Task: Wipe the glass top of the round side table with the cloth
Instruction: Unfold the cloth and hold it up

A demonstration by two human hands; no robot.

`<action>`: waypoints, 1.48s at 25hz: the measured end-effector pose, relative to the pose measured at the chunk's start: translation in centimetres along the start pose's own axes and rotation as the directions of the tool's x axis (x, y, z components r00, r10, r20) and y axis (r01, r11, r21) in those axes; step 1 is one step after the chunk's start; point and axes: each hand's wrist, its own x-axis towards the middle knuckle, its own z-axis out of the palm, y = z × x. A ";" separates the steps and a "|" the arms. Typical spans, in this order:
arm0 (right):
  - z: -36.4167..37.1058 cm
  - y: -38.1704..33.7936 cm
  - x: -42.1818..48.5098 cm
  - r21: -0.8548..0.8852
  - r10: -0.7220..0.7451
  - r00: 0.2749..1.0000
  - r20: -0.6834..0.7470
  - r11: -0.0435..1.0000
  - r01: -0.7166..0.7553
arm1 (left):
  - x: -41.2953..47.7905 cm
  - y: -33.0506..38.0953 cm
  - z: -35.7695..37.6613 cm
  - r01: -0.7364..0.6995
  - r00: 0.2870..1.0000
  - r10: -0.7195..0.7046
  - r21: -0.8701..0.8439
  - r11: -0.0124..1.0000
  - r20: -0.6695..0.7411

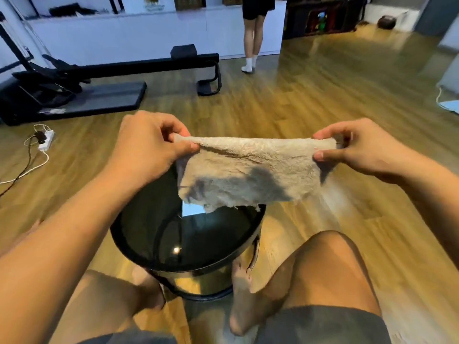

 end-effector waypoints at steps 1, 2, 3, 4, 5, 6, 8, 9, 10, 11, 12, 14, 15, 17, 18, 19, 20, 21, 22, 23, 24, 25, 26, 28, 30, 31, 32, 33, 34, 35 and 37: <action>-0.4 0.5 0.5 -0.151 -0.040 0.999 -0.033 0.988 0.035 | 0.7 0.5 0.4 -0.044 0.999 0.045 0.047 0.998 -0.013; -0.9 1.4 1.2 -0.213 -0.063 0.996 -0.060 0.976 0.048 | 1.3 0.9 0.8 -0.092 0.996 0.092 0.080 0.993 0.002; -1.2 2.3 1.8 -0.210 -0.080 0.994 -0.073 0.976 0.063 | 1.9 1.1 1.1 -0.131 0.990 0.128 0.055 0.990 0.059; -1.4 3.4 2.4 -0.117 -0.066 0.995 -0.077 0.992 0.056 | 2.4 1.2 1.4 -0.148 0.977 0.151 -0.030 0.989 0.152; -1.6 4.2 2.8 0.049 -0.019 0.997 -0.068 0.999 0.023 | 2.8 1.5 1.8 -0.113 0.950 0.155 -0.163 0.980 0.270; -1.4 4.9 3.1 0.193 0.042 0.997 -0.060 0.981 -0.029 | 3.1 1.9 2.5 -0.024 0.911 0.151 -0.317 0.948 0.384; -0.9 5.9 3.6 0.295 0.179 0.976 -0.121 0.946 -0.137 | 3.3 2.7 4.5 0.227 0.869 0.094 -0.560 0.797 0.486; -0.5 6.4 3.9 0.278 0.241 0.947 -0.210 0.944 -0.179 | 3.2 3.2 5.9 0.343 0.864 0.018 -0.616 0.709 0.503; 0.0 6.6 3.9 0.245 0.296 0.898 -0.326 0.944 -0.223 | 2.9 3.9 7.4 0.437 0.855 -0.075 -0.634 0.638 0.514; 0.6 6.2 3.5 0.227 0.326 0.843 -0.428 0.942 -0.249 | 2.4 4.7 8.9 0.502 0.841 -0.166 -0.626 0.597 0.516; 1.4 5.6 3.0 0.228 0.311 0.813 -0.493 0.947 -0.224 | 1.8 5.7 10.4 0.551 0.821 -0.229 -0.623 0.555 0.523; 3.8 3.6 1.6 0.216 0.176 0.879 -0.443 0.973 -0.086 | 0.7 8.1 13.2 0.624 0.777 -0.253 -0.652 0.430 0.576; 5.2 2.6 0.7 0.236 0.100 0.945 -0.311 0.972 -0.025 | 0.2 9.1 14.4 0.655 0.754 -0.244 -0.672 0.346 0.610; 6.7 1.1 -1.0 0.430 0.010 0.999 0.032 0.903 -0.023 | -0.4 9.7 16.1 0.686 0.728 -0.263 -0.672 0.280 0.633; 6.6 1.2 -1.5 0.547 -0.013 0.987 0.163 0.834 -0.079 | -0.5 9.4 16.6 0.682 0.731 -0.298 -0.668 0.297 0.614; 6.0 1.6 -1.7 0.646 -0.034 0.970 0.241 0.752 -0.133 | -0.3 8.9 16.8 0.670 0.741 -0.340 -0.673 0.313 0.579; 5.2 2.6 -1.6 0.695 -0.036 0.970 0.242 0.703 -0.148 | -0.1 8.4 16.8 0.662 0.745 -0.370 -0.681 0.312 0.555; 4.5 3.7 -1.2 0.712 0.018 0.987 0.162 0.690 -0.130 | 0.1 8.1 16.7 0.656 0.747 -0.379 -0.699 0.285 0.546; 4.0 5.1 -0.8 0.723 0.130 0.990 0.050 0.679 -0.126 | 0.4 7.9 16.6 0.646 0.750 -0.370 -0.728 0.230 0.549; 3.9 6.4 -0.6 0.757 0.256 0.966 -0.015 0.634 -0.156 | 0.7 8.0 16.4 0.628 0.759 -0.340 -0.762 0.159 0.555; 4.4 7.1 -0.6 0.824 0.347 0.937 0.036 0.520 -0.224 | 0.8 7.9 16.3 0.608 0.771 -0.302 -0.790 0.082 0.561; 5.5 7.9 -0.7 0.875 0.367 0.909 0.197 0.353 -0.332 | 0.9 8.0 16.3 0.591 0.782 -0.251 -0.807 0.011 0.570; 6.6 8.1 -1.0 0.869 0.337 0.859 0.385 0.181 -0.461 | 1.0 7.9 16.2 0.584 0.789 -0.204 -0.810 -0.047 0.580; 8.4 8.1 -1.5 0.830 0.317 0.799 0.510 0.063 -0.554 | 0.9 7.3 16.3 0.599 0.786 -0.150 -0.799 -0.059 0.600; 8.2 8.6 -1.4 0.873 0.320 0.854 0.411 0.133 -0.470 | 1.0 6.6 15.8 0.629 0.776 -0.092 -0.777 0.039 0.624; 7.8 8.8 -1.2 0.889 0.318 0.885 0.338 0.201 -0.412 | 1.2 6.3 15.4 0.645 0.764 -0.053 -0.758 0.098 0.643; 7.3 8.9 -1.0 0.898 0.268 0.907 0.326 0.213 -0.386 | 1.5 6.1 14.9 0.659 0.747 -0.016 -0.737 0.152 0.665; 7.1 9.1 -0.8 0.906 0.194 0.921 0.336 0.198 -0.373 | 2.0 5.7 14.6 0.678 0.724 -0.004 -0.711 0.189 0.690; 6.8 8.5 -0.9 0.910 0.108 0.931 0.348 0.200 -0.363 | 2.4 5.4 14.4 0.705 0.699 -0.032 -0.681 0.196 0.715; 6.8 7.8 -1.1 0.907 0.061 0.939 0.338 0.247 -0.342 | 2.6 5.0 14.4 0.744 0.664 -0.078 -0.647 0.166 0.743; 7.2 7.2 -1.0 0.884 0.104 0.961 0.256 0.377 -0.276 | 2.0 4.3 14.8 0.837 0.547 -0.100 -0.542 0.077 0.831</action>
